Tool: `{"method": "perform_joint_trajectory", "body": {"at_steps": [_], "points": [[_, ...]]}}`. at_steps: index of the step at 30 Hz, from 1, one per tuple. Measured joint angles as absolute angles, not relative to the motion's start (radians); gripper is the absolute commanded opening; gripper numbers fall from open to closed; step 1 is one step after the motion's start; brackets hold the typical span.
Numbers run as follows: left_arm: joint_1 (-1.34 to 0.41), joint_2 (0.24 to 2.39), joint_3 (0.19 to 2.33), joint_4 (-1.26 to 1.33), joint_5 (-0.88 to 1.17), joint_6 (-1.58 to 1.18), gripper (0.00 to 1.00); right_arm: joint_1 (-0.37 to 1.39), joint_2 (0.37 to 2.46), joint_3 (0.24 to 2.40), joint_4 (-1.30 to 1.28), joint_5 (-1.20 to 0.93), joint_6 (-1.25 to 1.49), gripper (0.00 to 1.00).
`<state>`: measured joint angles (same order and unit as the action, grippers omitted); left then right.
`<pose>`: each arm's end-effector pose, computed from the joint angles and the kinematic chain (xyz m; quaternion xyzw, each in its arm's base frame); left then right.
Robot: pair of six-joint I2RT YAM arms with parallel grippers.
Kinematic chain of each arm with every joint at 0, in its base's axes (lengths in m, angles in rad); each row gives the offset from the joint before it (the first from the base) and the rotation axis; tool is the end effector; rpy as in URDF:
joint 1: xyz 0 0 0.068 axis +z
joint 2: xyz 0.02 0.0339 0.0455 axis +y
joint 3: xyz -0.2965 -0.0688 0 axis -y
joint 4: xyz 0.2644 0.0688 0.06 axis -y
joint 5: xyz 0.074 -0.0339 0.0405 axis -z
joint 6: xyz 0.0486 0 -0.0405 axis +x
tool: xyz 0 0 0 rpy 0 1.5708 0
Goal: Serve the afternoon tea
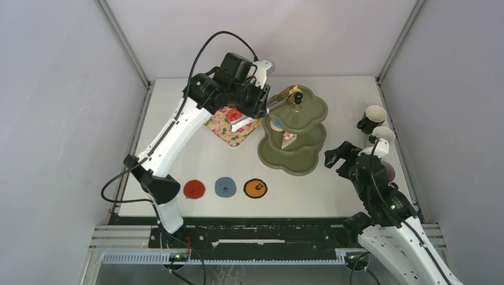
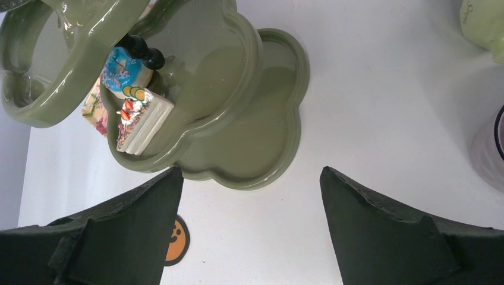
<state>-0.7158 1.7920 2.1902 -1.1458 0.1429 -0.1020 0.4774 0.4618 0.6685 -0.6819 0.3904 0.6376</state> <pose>0.2935 -0.2645 0.4776 0.3034 0.8628 -0.2187 0.3401 0.1033 0.0326 0.3042 0.1677 0.8267 0.1298 0.5212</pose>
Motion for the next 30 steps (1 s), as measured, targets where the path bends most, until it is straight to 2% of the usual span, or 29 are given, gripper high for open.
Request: {"method": "perform_joint_trajectory", "body": {"at_steps": [8, 17, 27, 30], "points": [[-0.716, 1.774, 2.19, -1.137, 0.143, -0.104, 0.45, 0.477, 0.462, 0.669, -0.685, 0.391, 0.638, 0.93], [-0.716, 1.721, 2.19, -1.136, 0.133, -0.104, 0.35, 0.477, 0.462, 0.669, -0.684, 0.39, 0.639, 0.93], [-0.717, 1.597, 2.141, -1.141, 0.025, -0.096, 0.13, 0.478, 0.462, 0.669, -0.684, 0.39, 0.639, 0.93], [-0.706, 1.56, 2.093, -1.137, -0.014, -0.097, 0.01, 0.478, 0.462, 0.669, -0.684, 0.39, 0.639, 0.93]]}}
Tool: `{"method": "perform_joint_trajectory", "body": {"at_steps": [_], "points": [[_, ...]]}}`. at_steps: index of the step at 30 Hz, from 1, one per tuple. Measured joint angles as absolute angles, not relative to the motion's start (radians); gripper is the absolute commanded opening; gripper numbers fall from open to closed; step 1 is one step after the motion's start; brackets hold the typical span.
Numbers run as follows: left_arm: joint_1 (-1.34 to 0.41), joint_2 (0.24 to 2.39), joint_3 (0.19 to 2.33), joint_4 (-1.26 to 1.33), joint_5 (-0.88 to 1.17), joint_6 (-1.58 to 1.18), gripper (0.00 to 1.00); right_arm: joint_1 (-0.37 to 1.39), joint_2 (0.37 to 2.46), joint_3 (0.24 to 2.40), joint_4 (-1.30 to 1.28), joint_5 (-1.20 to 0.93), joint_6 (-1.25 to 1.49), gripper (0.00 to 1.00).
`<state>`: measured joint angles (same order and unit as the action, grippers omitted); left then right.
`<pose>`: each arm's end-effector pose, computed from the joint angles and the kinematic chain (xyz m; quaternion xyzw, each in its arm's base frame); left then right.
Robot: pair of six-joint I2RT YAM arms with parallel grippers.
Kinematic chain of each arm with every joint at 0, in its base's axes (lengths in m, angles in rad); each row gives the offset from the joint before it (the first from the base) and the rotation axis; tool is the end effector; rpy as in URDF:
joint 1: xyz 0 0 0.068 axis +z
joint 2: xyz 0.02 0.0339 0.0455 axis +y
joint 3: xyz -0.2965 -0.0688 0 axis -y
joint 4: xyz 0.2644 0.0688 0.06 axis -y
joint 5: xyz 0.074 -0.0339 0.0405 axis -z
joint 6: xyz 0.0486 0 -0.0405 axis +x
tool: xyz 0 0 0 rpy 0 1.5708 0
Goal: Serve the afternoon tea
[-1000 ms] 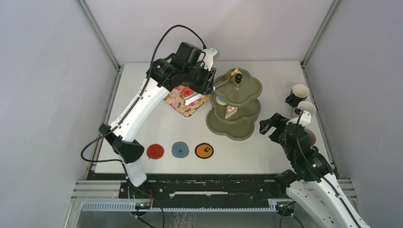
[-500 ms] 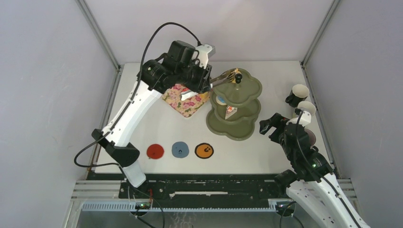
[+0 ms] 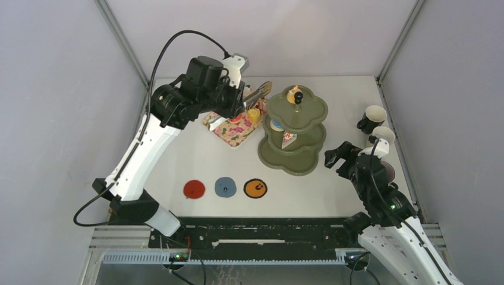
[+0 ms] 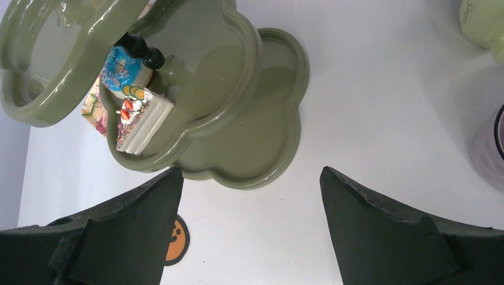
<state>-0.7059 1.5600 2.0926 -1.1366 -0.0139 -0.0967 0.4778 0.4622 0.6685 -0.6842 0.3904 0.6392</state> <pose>0.2402 -0.2038 0.5263 0.2625 0.8456 -0.1759 0.4303 0.1033 0.0327 0.3039 0.1680 0.8273 0.1296 0.5201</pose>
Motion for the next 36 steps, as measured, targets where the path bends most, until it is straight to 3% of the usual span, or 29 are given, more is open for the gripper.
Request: {"method": "perform_joint_trajectory", "body": {"at_steps": [14, 18, 36], "points": [[-0.404, 1.449, 1.582, -0.916, -0.047, -0.232, 0.0, 0.479, 0.44, 0.671, -0.686, 0.393, 0.639, 0.93], [-0.392, 1.466, 1.502, -0.875, -0.068, -0.268, 0.1, 0.479, 0.44, 0.677, -0.688, 0.397, 0.639, 0.93], [-0.344, 1.534, 1.367, -0.628, -0.088, -0.427, 0.35, 0.479, 0.457, 0.677, -0.688, 0.398, 0.638, 0.93]]}}
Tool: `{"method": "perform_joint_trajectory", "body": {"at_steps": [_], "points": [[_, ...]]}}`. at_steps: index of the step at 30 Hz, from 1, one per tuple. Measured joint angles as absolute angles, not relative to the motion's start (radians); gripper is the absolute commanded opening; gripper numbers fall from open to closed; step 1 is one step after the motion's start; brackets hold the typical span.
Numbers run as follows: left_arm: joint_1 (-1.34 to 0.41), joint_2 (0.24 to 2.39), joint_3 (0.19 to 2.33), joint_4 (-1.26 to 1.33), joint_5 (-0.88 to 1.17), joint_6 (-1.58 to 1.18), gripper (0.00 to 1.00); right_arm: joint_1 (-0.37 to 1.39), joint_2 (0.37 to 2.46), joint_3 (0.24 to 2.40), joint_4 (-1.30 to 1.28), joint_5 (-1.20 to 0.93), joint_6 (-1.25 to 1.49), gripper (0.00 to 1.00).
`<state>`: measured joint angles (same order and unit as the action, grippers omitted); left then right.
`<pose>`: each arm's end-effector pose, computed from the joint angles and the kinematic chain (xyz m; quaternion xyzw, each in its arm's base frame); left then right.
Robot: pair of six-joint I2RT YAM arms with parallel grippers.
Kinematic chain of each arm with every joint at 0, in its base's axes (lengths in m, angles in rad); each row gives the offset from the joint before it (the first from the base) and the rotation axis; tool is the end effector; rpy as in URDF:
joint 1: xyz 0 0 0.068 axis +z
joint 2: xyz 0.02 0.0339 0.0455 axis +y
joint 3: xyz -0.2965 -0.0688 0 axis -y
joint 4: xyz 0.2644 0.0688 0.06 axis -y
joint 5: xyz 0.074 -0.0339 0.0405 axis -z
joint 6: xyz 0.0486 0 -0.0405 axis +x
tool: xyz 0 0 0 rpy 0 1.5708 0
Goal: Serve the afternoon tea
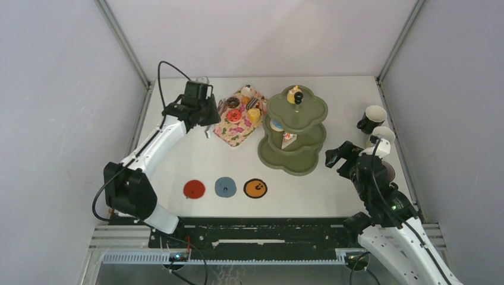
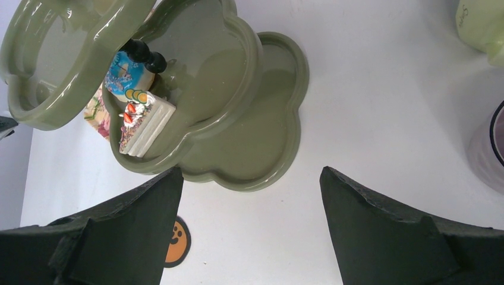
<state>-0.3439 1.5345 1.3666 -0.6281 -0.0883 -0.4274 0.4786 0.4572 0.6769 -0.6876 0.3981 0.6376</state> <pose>0.3456 -0.1192 0.3373 -0.0553 0.9235 -0.1041 0.3651 0.1018 0.0316 0.3070 0.1696 0.8241 0.1291 0.5248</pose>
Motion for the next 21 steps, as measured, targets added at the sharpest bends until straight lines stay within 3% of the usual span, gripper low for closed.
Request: {"method": "perform_joint_trajectory", "body": {"at_steps": [5, 21], "points": [[-0.314, 1.549, 1.344, -0.58, -0.064, -0.468, 0.44, 0.479, 0.457, 0.677, -0.688, 0.398, 0.638, 0.93], [-0.254, 1.626, 1.327, -0.542, 0.049, -0.476, 0.47, 0.479, 0.457, 0.678, -0.693, 0.403, 0.638, 0.93]]}}
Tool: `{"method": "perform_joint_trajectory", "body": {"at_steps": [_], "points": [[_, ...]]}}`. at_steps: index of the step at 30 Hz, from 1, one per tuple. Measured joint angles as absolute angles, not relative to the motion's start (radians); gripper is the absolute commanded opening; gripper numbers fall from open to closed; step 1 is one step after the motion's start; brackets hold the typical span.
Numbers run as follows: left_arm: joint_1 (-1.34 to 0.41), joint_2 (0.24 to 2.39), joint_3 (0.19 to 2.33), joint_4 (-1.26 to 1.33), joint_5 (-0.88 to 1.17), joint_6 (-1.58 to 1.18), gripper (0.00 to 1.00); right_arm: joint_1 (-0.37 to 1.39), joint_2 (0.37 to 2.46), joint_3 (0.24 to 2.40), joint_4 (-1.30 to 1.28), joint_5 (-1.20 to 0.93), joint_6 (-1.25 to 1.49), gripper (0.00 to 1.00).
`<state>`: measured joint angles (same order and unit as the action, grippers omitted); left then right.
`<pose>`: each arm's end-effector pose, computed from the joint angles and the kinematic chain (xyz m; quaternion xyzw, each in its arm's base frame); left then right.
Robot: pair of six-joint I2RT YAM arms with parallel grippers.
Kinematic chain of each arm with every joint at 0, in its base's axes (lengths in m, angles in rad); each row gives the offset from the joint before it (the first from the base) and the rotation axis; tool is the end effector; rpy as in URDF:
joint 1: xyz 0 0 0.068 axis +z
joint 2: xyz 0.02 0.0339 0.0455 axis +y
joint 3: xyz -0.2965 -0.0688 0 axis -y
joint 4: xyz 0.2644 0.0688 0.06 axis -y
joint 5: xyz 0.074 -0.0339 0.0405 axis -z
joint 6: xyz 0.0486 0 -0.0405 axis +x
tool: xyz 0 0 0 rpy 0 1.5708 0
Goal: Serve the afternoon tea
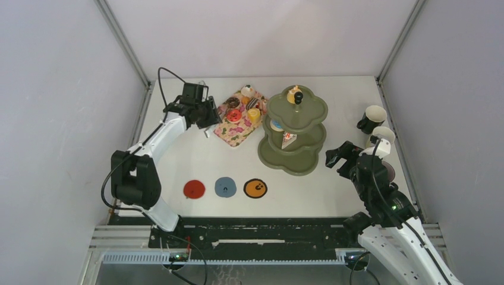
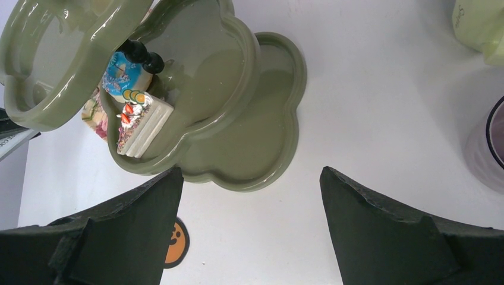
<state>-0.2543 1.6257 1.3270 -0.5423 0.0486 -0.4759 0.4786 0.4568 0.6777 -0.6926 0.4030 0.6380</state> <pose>0.3752 -0.1000 0.2978 -0.0946 0.9291 -0.1486 0.3251 0.1015 0.0312 0.3068 0.1707 0.8245 0.1263 0.5244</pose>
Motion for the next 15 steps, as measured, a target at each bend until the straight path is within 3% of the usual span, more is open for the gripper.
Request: {"method": "perform_joint_trajectory", "body": {"at_steps": [15], "points": [[-0.244, 1.665, 1.288, -0.507, 0.121, -0.501, 0.47, 0.479, 0.465, 0.678, -0.692, 0.406, 0.638, 0.93]]}}
